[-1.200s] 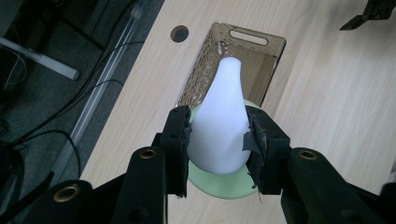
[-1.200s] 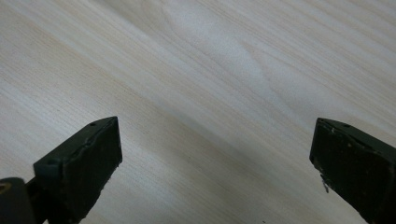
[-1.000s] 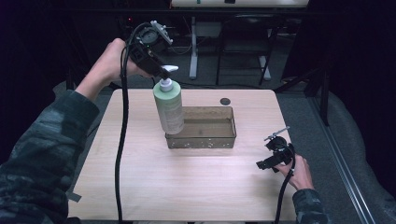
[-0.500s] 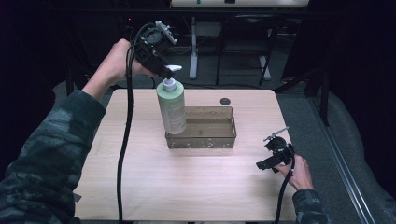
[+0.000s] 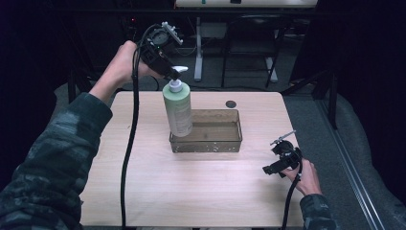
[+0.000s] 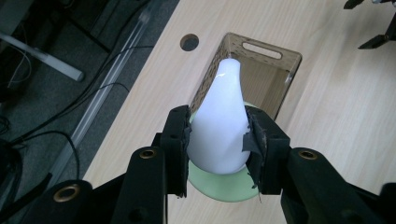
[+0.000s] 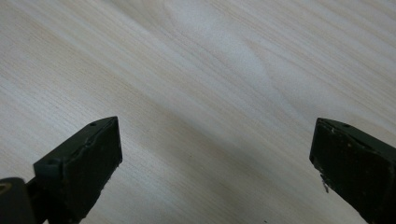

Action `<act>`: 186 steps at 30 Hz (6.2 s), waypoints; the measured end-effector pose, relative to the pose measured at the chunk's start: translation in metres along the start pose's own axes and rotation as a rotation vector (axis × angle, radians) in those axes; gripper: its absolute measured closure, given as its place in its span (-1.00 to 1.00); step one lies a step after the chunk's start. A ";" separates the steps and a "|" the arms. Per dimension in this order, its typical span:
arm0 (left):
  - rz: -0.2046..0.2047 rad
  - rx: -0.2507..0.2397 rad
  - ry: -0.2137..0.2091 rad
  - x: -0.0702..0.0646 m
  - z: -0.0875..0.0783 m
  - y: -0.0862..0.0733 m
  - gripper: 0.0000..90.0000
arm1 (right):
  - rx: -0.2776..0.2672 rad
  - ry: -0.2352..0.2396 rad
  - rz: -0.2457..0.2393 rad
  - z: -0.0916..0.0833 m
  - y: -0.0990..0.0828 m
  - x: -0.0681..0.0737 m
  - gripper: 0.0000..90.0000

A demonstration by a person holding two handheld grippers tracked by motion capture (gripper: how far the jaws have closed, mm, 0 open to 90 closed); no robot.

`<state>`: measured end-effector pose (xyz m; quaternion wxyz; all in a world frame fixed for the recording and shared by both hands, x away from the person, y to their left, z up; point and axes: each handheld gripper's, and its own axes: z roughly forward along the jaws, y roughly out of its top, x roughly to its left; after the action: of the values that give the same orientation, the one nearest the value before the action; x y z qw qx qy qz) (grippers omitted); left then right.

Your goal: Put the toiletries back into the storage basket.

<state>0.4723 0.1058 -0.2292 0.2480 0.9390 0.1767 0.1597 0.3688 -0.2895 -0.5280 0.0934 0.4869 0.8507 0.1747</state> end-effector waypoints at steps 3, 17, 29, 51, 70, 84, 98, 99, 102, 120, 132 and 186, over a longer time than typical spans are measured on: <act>0.001 0.001 0.001 0.000 0.002 0.000 0.41 | 0.001 0.002 0.001 0.000 0.000 0.000 -0.96; -0.011 0.009 0.001 0.002 0.015 -0.006 0.41 | 0.000 -0.003 -0.008 0.000 0.000 0.000 -0.95; -0.011 0.028 -0.020 0.001 0.026 -0.011 0.41 | 0.007 -0.005 -0.015 0.000 -0.001 0.000 -0.95; -0.004 0.060 -0.049 -0.002 0.044 -0.020 0.41 | 0.004 0.007 -0.011 0.002 0.000 0.001 -0.95; -0.007 0.081 -0.065 -0.005 0.061 -0.030 0.41 | 0.010 -0.003 -0.027 0.002 0.000 0.001 -0.95; -0.021 0.106 -0.080 -0.003 0.073 -0.039 0.40 | 0.014 -0.004 -0.031 0.003 -0.001 0.001 -0.95; -0.032 0.127 -0.093 -0.003 0.081 -0.042 0.40 | 0.010 -0.004 -0.029 0.002 -0.001 0.001 -0.94; -0.032 0.127 -0.093 -0.003 0.081 -0.042 0.40 | 0.010 -0.004 -0.029 0.002 -0.001 0.001 -0.94; -0.035 0.125 -0.093 -0.003 0.081 -0.042 0.40 | 0.010 -0.003 -0.029 0.002 -0.001 0.001 -0.94; -0.099 0.062 -0.091 -0.002 0.084 -0.040 0.26 | 0.009 0.004 -0.021 0.002 -0.001 0.002 -0.95; -0.143 0.011 -0.075 -0.004 0.075 -0.048 -0.63 | 0.012 0.004 -0.015 0.002 -0.001 0.001 -0.94; -0.294 -0.019 -0.043 -0.062 0.116 -0.199 -0.96 | 0.003 -0.008 -0.026 -0.001 0.000 0.003 -0.95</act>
<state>0.4121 0.1951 -0.4417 0.2816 0.9038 0.3055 0.1030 0.3668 -0.2875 -0.5267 0.0984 0.4765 0.8569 0.1701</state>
